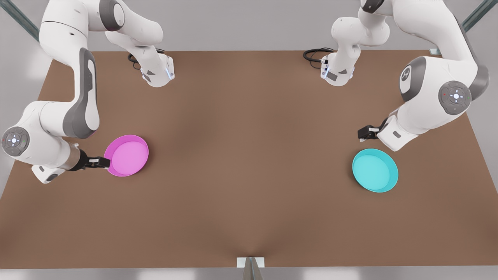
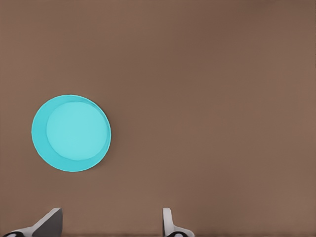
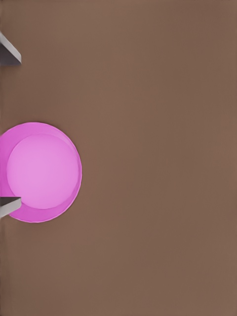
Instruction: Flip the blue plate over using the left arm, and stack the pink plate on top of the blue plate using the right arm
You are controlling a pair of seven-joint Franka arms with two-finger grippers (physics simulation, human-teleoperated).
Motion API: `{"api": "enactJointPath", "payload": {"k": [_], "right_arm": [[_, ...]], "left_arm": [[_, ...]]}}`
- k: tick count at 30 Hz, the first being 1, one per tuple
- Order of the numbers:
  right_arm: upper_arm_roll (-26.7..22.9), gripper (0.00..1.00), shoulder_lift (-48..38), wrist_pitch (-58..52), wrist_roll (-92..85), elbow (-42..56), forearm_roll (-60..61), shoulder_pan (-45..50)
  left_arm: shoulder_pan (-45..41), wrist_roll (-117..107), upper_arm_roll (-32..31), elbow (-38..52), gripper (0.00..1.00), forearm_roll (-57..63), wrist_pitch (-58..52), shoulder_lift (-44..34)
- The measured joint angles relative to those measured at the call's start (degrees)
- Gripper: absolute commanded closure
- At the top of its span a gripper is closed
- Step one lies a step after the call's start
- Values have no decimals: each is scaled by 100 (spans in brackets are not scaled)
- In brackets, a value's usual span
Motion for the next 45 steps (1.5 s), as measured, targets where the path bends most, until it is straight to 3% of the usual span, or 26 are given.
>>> {"api": "enactJointPath", "payload": {"k": [2, 4, 6, 9, 11, 14, 21, 31, 32, 34, 36, 37, 45], "right_arm": [[9, 0, 1, 0, 4, 0, 0, 25], [9, 0, 10, 0, 4, -9, 0, 32], [4, 0, 18, 0, 4, -41, -8, 45], [9, 0, 16, 0, 4, -75, -9, 37], [9, 0, 12, -25, 4, -129, -9, 22], [9, 0, -17, -88, 13, -211, -9, 4], [9, 0, 27, -88, 13, -220, -9, 32], [4, 0, 27, -88, 13, -246, -9, 40], [9, 0, 27, -96, 9, -246, -9, 31], [9, 0, 27, -117, 9, -241, -9, 32], [9, 0, 27, -119, -3, -171, 0, -41], [9, 0, 27, -114, -10, -167, -2, -30], [9, 0, 45, -114, -75, -166, -9, 42]], "left_arm": [[155, -76, 8, -580, 0, -23, 571, 352], [464, -61, -59, -632, 0, -100, 739, 1227], [989, 93, -121, -698, 0, -227, 1000, 1512], [2417, 2968, -208, -922, 0, -598, 1153, 2028], [2420, 3112, -186, -979, 0, -857, 1129, 2000], [2483, 3094, -172, -3024, 0, -1023, 3403, 1258], [3217, 3971, -219, -2724, 0, -1162, 3367, 1877], [3358, 4333, -269, -2460, 1, -1354, 3429, 2481], [3366, 4333, -296, -2460, 11, -1359, 3438, 2491], [3359, 4333, -341, -2460, 48, -1372, 3452, 2492], [3360, 4335, -342, -2460, 74, -1417, 3457, 2499], [3370, 4343, -340, -2458, 79, -1470, 3464, 2519], [3368, 4336, -344, -2460, 79, -1287, 3700, 2552]]}}
